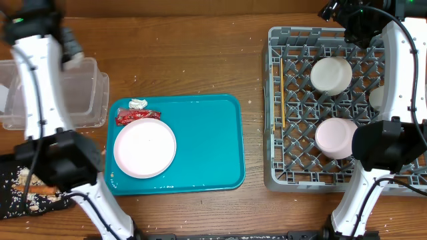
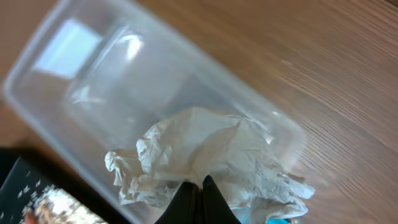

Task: Sort waste into correct bins and load items into the dishwasher
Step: 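Carry the tissue left and drop it into the clear bin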

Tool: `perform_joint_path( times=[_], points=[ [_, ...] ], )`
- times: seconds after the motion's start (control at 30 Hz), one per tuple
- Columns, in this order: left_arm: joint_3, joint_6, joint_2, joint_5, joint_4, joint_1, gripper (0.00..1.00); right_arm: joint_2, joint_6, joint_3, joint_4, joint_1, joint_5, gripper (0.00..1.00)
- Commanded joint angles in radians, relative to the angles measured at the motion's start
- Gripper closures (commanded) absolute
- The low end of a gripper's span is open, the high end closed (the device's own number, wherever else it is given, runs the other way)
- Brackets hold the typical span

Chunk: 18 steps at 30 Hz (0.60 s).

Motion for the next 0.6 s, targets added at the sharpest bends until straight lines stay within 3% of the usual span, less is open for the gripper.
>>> perform_joint_path(
  times=[0.0, 0.03, 0.07, 0.1, 0.13, 0.33, 0.43, 0.57],
  points=[
    [-0.004, -0.048, -0.024, 0.104, 0.002, 0.09, 0.87, -0.038, 0.008, 0.02, 0.003, -0.001, -0.005, 0.0],
    [-0.011, -0.048, -0.024, 0.127, 0.003, 0.109, 0.79, -0.038, 0.008, 0.02, 0.003, -0.001, -0.005, 0.0],
    [-0.027, -0.048, -0.024, 0.158, 0.005, 0.137, 0.56, -0.038, 0.008, 0.02, 0.004, -0.001, -0.005, 0.0],
    [-0.035, -0.048, -0.024, 0.172, 0.006, 0.148, 0.23, -0.038, 0.008, 0.02, 0.003, -0.001, -0.005, 0.0],
    [-0.049, -0.048, -0.024, 0.2, 0.007, 0.168, 0.0, -0.038, 0.008, 0.02, 0.003, -0.001, -0.005, 0.0],
    [-0.055, -0.039, -0.024, 0.329, -0.055, 0.188, 0.0, -0.038, 0.008, 0.02, 0.003, -0.001, -0.005, 0.0],
    [-0.055, 0.045, -0.024, 0.514, -0.106, 0.177, 0.0, -0.038, 0.008, 0.02, 0.003, -0.001, -0.005, 0.0],
    [-0.069, 0.217, -0.024, 0.78, -0.169, 0.129, 0.11, -0.038, 0.008, 0.02, 0.003, -0.001, -0.005, 0.0]
  ],
)
